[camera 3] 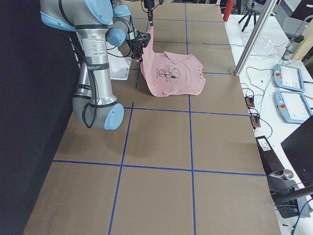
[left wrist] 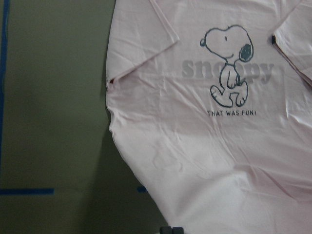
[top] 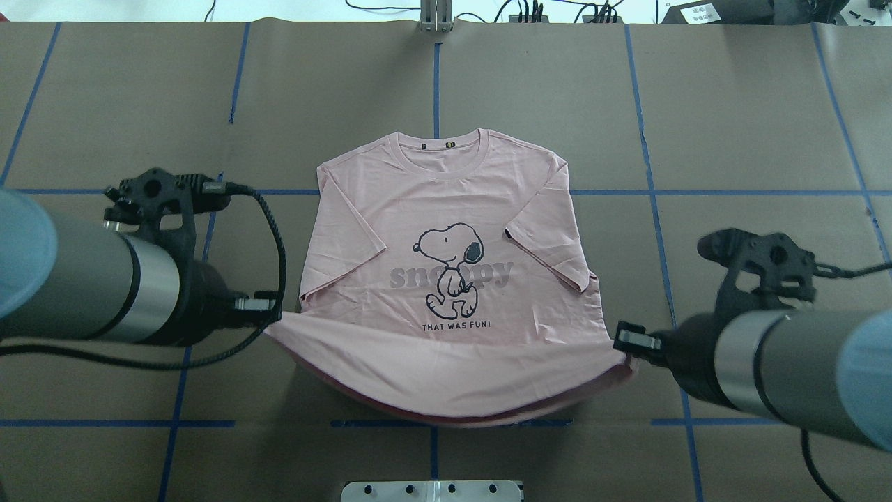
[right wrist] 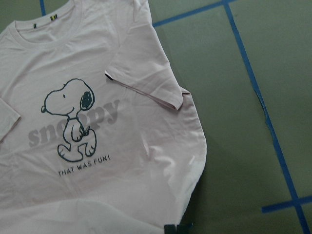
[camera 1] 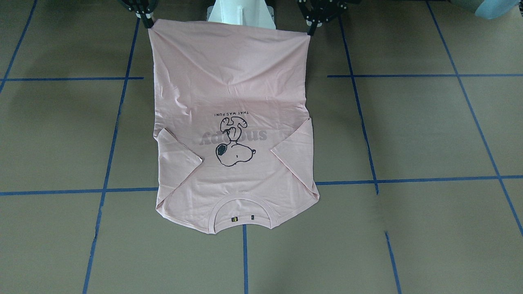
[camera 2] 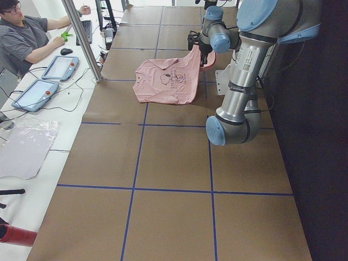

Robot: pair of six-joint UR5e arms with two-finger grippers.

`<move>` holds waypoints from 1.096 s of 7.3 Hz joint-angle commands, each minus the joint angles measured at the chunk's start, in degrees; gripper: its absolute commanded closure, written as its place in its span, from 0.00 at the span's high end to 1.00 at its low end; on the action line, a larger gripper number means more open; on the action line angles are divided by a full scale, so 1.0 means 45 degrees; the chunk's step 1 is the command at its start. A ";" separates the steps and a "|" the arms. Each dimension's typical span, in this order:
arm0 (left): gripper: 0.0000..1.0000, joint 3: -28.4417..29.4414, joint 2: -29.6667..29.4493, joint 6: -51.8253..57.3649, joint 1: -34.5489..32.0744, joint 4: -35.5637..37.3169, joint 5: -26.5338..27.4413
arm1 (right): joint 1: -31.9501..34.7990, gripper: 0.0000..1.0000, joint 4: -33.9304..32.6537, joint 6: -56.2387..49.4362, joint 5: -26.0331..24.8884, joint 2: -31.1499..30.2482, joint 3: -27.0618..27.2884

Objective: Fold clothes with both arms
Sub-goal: 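Lift the hem with both grippers and fold it over toward the collar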

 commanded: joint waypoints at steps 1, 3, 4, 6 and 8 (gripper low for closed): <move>0.00 0.2371 -0.0633 0.1769 -0.1718 -0.0894 -0.0029 | 0.2861 0.00 0.0044 -0.1980 0.1192 0.2255 -0.3436; 0.00 0.4521 -0.1002 0.1852 -0.2482 -0.2536 0.0010 | 0.4194 0.00 0.0529 -0.3119 0.1213 0.3138 -0.5335; 0.00 0.5285 -0.1354 0.2278 -0.2698 -0.2639 0.0068 | 0.4528 0.00 0.2351 -0.3199 0.1193 0.3220 -0.6756; 0.00 0.7214 -0.1726 0.2400 -0.2953 -0.4386 0.0108 | 0.5134 0.00 0.4996 -0.3220 0.1193 0.3705 -0.9901; 0.00 1.0686 -0.2390 0.2594 -0.3090 -0.7371 0.0147 | 0.5137 0.00 0.6753 -0.3181 0.1154 0.5049 -1.3237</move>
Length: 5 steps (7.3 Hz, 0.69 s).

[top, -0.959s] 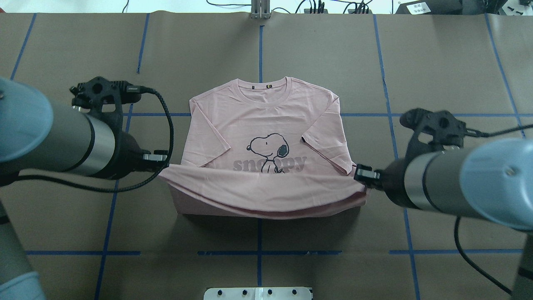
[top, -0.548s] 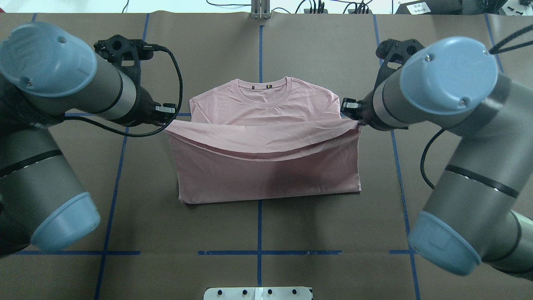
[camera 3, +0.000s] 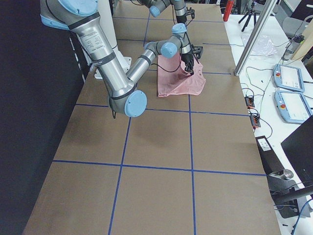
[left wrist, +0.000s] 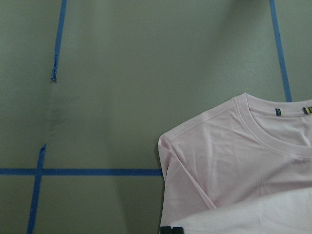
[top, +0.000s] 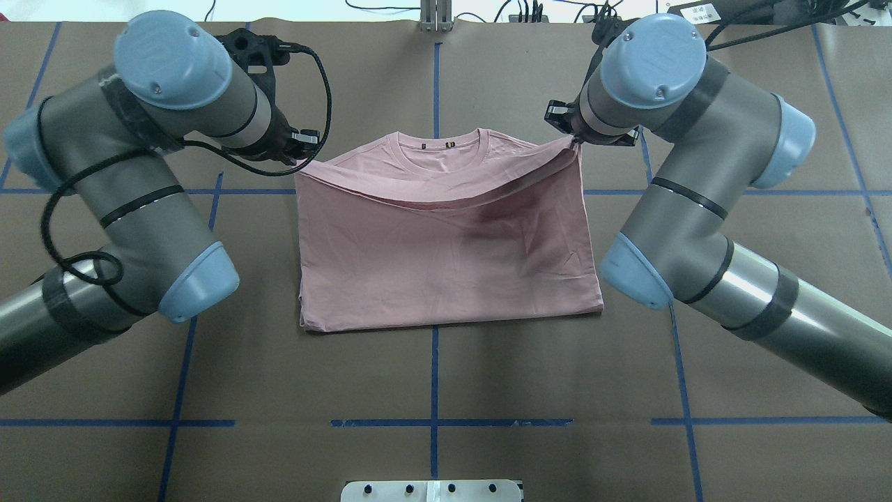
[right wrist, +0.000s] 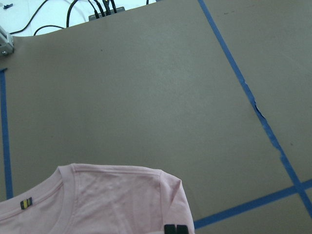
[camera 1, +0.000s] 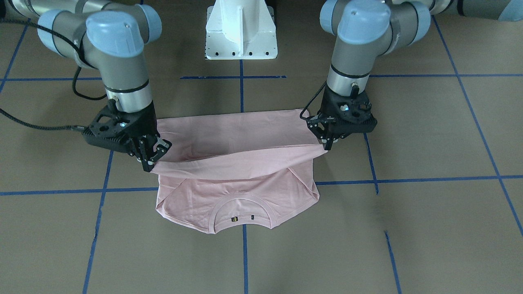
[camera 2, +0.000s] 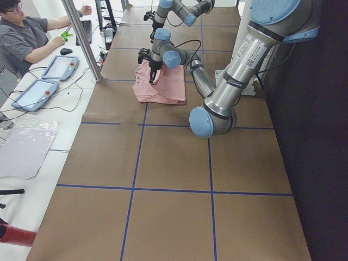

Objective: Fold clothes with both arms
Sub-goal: 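Lay the hem down at the collar and open both grippers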

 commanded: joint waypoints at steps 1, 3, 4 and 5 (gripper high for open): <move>0.00 0.3036 -0.0390 0.0112 -0.0078 -0.2763 0.0296 | 0.0069 0.00 0.2563 -0.0033 -0.0023 0.0908 -0.3310; 0.00 0.3883 -0.0488 0.0421 -0.0058 -0.3144 0.0358 | 0.0225 0.00 0.3025 -0.0227 -0.0042 0.0832 -0.3985; 0.00 0.3925 -0.0488 0.0656 -0.0078 -0.3144 0.0358 | 0.0225 0.00 0.3025 -0.0306 -0.0062 0.0773 -0.4025; 0.00 0.3983 -0.0488 0.0659 -0.0078 -0.3144 0.0338 | 0.0225 0.00 0.3025 -0.0365 -0.0062 0.0695 -0.4025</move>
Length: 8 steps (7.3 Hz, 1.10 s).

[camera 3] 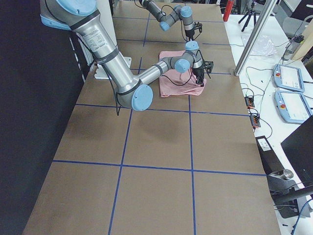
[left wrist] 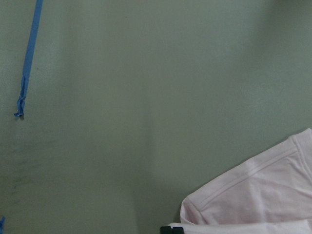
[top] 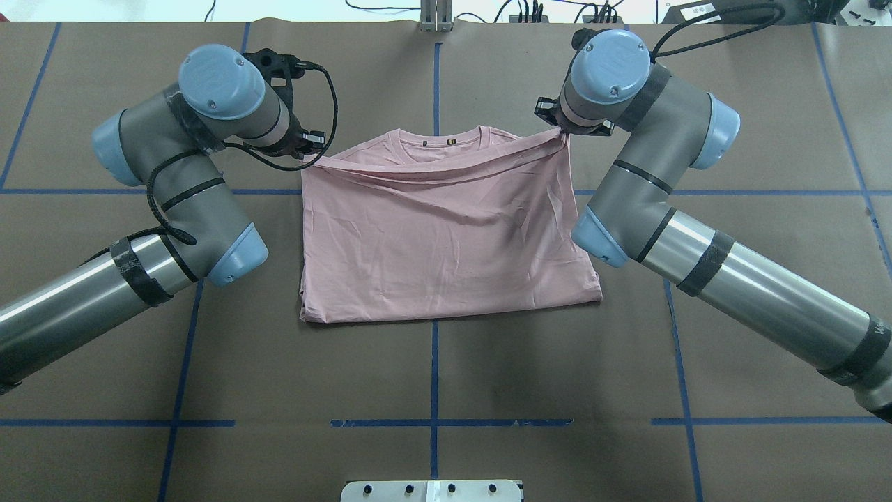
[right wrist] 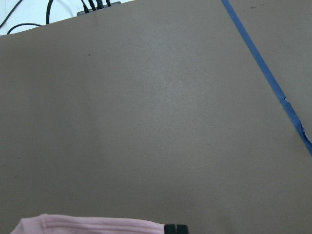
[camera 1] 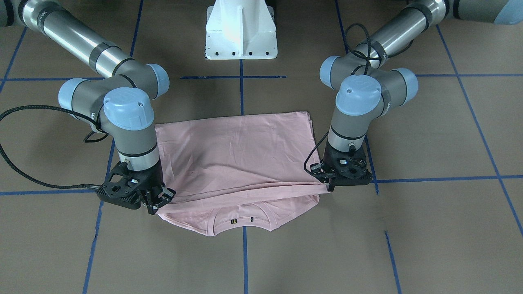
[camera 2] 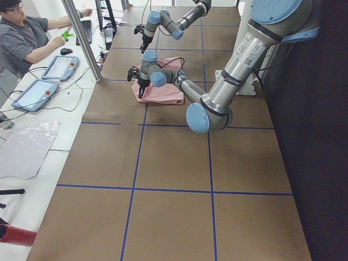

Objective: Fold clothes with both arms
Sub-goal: 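Lay the hem down at the collar and open both grippers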

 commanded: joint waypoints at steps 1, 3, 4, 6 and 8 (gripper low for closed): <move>0.00 0.0177 -0.0010 0.0137 0.0012 -0.0040 0.0013 | 0.0049 0.00 0.0042 -0.0134 -0.0047 -0.0142 -0.0115; 0.00 0.0178 -0.0030 0.0137 0.0012 -0.0040 0.0013 | 0.0244 0.00 0.0062 -0.0368 -0.0067 -0.0142 -0.0290; 0.00 0.0178 -0.0049 0.0137 0.0031 -0.0040 -0.0006 | 0.0226 0.00 0.0062 -0.0368 -0.0067 -0.0123 -0.0426; 0.77 0.0178 -0.0030 0.0292 0.0070 -0.0447 -0.0006 | 0.0051 0.99 0.0197 -0.0523 -0.0415 -0.0104 -0.0524; 1.00 0.0080 0.0048 0.0606 0.0090 -0.1190 -0.0045 | 0.0108 1.00 0.0315 -0.2040 -0.0380 -0.0103 -0.0370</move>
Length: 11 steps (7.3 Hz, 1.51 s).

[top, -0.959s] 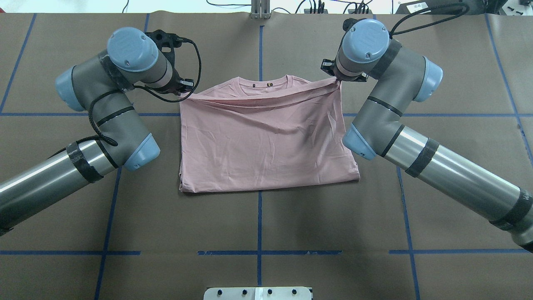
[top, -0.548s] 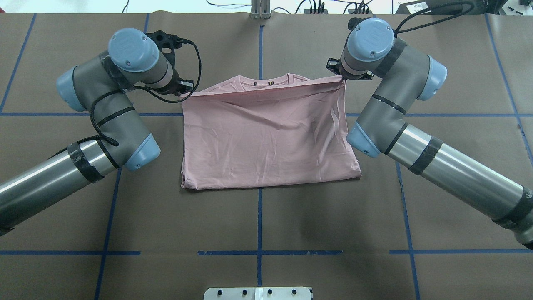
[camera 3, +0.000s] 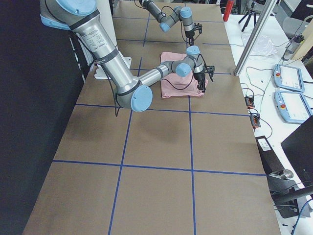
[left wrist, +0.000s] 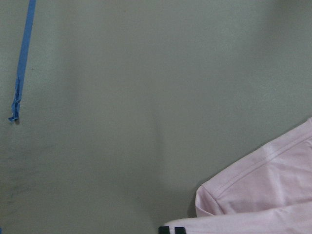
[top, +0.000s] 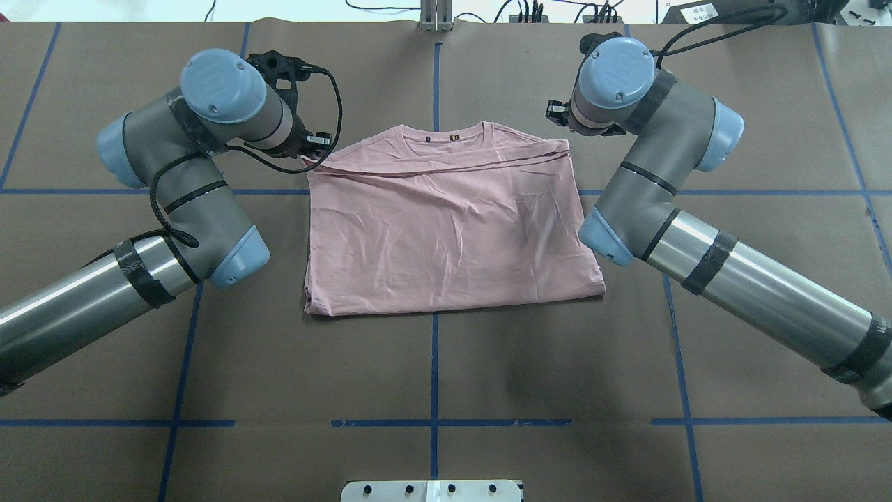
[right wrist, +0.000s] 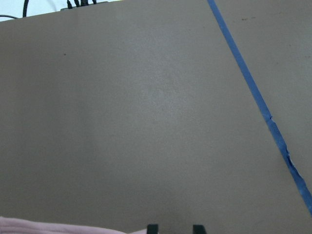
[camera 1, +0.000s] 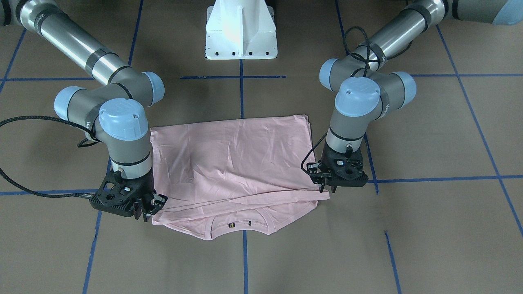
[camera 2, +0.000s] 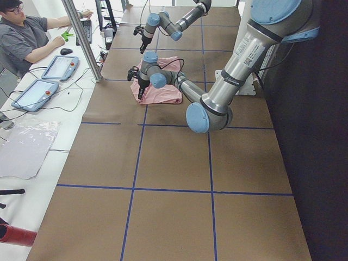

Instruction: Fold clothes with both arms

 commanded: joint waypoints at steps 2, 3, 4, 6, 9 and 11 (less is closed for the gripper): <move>1.00 -0.1244 0.0618 0.0159 0.0032 -0.0381 -0.0070 | 0.0431 1.00 0.0115 -0.2097 0.1581 -0.0616 0.1175; 1.00 -0.2412 0.1338 -0.0054 0.0265 -0.0420 -0.0070 | 0.0511 1.00 0.0116 -0.2530 0.2017 -0.1453 0.2323; 1.00 -0.3990 0.2448 -0.0423 0.0809 -0.0420 -0.0070 | 0.0512 1.00 0.0077 -0.2515 0.2060 -0.1925 0.3224; 1.00 -0.5797 0.3665 -0.2796 0.2329 -0.0381 0.0086 | 0.0298 1.00 0.0077 -0.2340 0.2021 -0.1969 0.3506; 0.59 -0.5686 0.3982 -0.5329 0.3841 -0.0381 0.1590 | 0.0297 1.00 0.0077 -0.2339 0.2002 -0.1988 0.3487; 0.59 -0.5161 0.4021 -0.5310 0.3861 -0.0342 0.1610 | 0.0297 1.00 0.0077 -0.2339 0.2001 -0.1988 0.3468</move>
